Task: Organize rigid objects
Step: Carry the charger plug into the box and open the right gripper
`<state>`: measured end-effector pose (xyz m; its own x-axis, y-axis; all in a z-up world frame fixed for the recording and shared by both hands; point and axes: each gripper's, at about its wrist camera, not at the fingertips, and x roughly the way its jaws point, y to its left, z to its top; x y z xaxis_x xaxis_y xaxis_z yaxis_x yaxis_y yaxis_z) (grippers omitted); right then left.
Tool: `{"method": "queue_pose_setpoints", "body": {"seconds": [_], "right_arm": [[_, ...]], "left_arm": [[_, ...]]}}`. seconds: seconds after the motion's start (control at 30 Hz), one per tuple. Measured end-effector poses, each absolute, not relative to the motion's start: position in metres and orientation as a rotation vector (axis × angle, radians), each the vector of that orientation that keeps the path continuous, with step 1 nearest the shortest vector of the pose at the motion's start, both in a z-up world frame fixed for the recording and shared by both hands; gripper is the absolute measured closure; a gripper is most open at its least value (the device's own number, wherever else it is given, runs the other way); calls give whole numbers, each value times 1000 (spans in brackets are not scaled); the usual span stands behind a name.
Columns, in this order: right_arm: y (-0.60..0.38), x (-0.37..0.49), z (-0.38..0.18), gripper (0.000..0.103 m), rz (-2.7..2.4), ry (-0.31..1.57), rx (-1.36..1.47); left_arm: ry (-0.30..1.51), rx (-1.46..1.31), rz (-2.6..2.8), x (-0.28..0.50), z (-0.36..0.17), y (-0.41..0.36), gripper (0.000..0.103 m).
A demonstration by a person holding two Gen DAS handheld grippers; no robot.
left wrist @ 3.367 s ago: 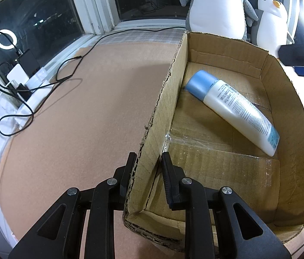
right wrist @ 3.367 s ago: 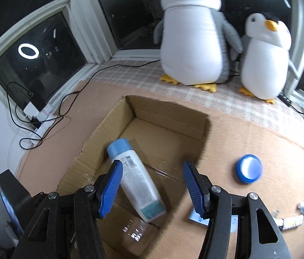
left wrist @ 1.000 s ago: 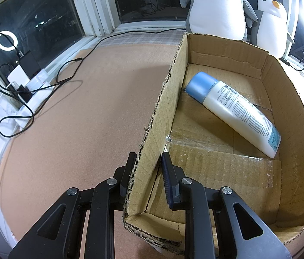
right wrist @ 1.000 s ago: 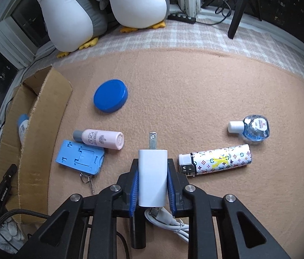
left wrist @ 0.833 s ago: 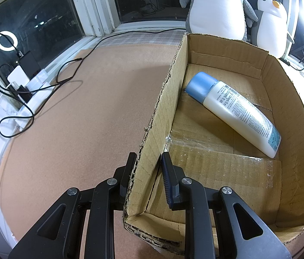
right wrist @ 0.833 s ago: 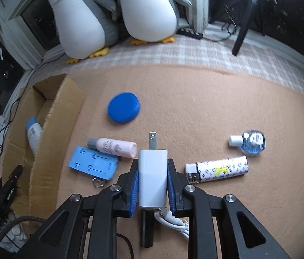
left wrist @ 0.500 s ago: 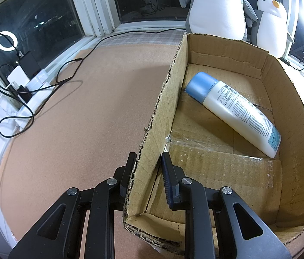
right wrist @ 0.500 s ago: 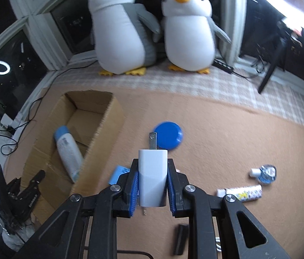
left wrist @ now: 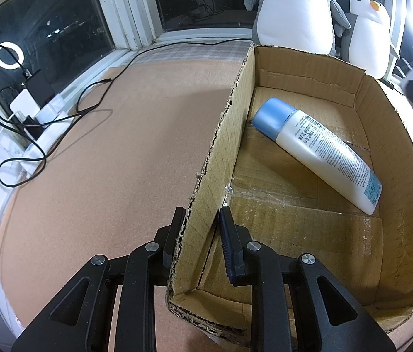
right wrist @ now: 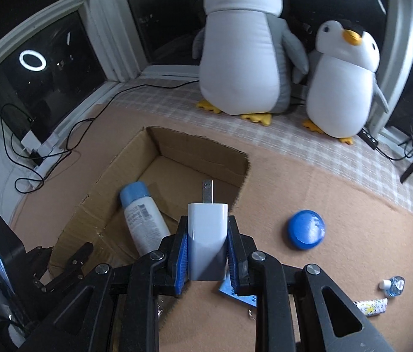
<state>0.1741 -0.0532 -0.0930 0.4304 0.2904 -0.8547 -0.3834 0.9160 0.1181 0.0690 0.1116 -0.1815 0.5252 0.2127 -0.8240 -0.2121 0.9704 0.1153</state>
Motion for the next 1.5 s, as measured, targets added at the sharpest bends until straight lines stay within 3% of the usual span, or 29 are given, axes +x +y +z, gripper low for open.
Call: {"method": "queue_pose_setpoints", "body": {"seconds": [0.93,0.97,1.0,1.07,1.5], "right_arm": [[-10,190,-131,81,459,1085,-185],[-10,190,-130,74,466,1081,-182],[-9,190,-129,59,480,1079,-172],[-10,189,-125,43,477,1062,-165],[-18,186,-111,41,446,1022,-167]], "left_arm": [[985,-1,255,69,-181,112,81],[986,0,255,69,-181,112,81],[985,-1,255,69,-181,112,81],[985,1,256,70,-181,111,81],[984,0,256,70,-181,112,81]]}}
